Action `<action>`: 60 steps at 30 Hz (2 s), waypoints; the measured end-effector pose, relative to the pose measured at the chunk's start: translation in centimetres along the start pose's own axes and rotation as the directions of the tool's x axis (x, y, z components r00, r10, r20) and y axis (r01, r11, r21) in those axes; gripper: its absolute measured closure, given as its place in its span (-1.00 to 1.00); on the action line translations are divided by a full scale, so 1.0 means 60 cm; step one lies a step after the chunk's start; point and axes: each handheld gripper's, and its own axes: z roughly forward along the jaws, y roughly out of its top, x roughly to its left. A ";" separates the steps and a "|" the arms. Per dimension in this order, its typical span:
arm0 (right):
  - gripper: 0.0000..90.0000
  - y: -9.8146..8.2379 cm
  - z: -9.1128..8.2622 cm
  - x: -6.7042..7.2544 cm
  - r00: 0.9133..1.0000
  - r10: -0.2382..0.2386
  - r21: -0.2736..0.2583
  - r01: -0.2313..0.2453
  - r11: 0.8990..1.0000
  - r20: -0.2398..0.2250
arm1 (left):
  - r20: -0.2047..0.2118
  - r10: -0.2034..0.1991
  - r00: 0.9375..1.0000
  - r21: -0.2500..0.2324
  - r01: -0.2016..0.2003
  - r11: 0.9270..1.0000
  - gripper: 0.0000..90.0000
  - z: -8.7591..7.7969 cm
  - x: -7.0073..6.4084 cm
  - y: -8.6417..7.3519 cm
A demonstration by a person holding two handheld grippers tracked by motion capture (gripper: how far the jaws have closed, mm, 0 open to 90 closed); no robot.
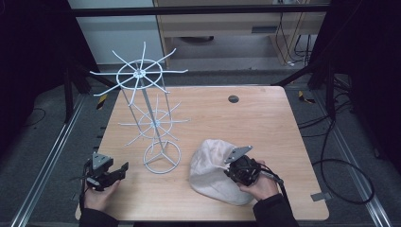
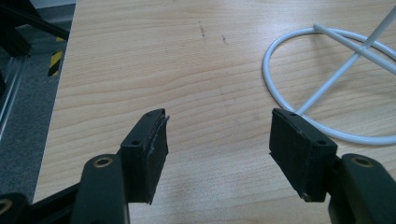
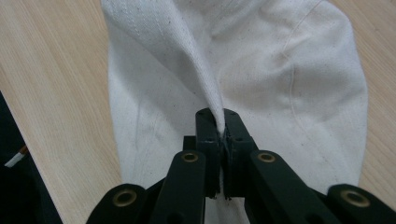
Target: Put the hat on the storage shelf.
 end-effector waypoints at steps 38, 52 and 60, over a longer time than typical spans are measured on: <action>0.97 -0.037 -0.131 -0.028 0.968 0.213 -0.419 -0.141 0.897 0.130 | -0.001 0.000 1.000 -0.001 0.000 1.000 -0.18 0.000 0.000 0.000; 0.97 -0.034 -0.186 -0.027 0.948 0.253 -0.588 -0.095 0.803 0.192 | -0.003 -0.001 1.000 0.001 0.001 1.000 -0.18 0.000 0.000 0.000; 0.97 -0.029 -0.216 -0.022 0.946 0.247 -0.648 -0.056 0.759 0.208 | -0.003 0.000 1.000 0.003 0.000 1.000 -0.18 0.000 -0.001 0.000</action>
